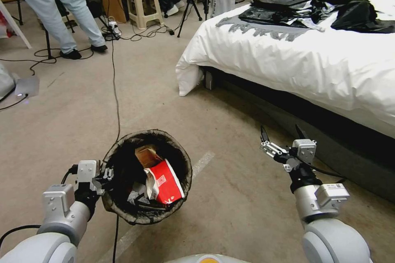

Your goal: Pick up the trash bin, then pick up the garbage from the floor and place it into the trash bin.

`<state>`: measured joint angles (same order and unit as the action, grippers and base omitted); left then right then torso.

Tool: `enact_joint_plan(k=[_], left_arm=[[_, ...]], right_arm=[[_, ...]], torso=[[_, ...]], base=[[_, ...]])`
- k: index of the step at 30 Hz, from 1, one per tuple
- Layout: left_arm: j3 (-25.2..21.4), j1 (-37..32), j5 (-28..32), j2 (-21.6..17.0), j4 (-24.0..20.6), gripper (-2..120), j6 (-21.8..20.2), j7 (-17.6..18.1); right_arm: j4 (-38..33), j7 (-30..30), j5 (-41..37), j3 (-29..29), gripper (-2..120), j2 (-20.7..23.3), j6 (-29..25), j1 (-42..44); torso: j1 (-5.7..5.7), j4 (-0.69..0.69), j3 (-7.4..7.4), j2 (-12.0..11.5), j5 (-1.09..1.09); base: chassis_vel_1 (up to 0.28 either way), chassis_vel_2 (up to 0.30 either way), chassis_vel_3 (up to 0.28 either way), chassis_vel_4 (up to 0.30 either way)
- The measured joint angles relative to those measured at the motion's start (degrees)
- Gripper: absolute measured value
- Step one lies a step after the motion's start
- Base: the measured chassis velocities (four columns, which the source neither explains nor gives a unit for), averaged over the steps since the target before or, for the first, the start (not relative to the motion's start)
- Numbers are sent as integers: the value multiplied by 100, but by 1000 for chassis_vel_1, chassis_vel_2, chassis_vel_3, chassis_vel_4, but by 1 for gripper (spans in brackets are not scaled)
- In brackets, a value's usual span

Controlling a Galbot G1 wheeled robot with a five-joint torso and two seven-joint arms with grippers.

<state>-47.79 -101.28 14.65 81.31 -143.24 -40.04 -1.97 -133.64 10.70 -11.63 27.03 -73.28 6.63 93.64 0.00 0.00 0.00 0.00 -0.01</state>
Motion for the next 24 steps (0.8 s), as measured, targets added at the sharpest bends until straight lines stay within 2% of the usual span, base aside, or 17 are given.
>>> enact_joint_plan(k=[10, 24], left_arm=[[8, 18, 36, 36, 0, 1, -6, 0], [-29, 8, 398, 34, 0, 1, -80, 90]], right_arm=[[-39, 93, -85, -41, 100, 4, 62, -6], [-11, 124, -140, -71, 100, 12, 118, -15]], torso=[[0, 0, 0, 0, 0], [0, 0, 0, 0, 0]], base=[[0, 0, 0, 0], [0, 0, 0, 0]])
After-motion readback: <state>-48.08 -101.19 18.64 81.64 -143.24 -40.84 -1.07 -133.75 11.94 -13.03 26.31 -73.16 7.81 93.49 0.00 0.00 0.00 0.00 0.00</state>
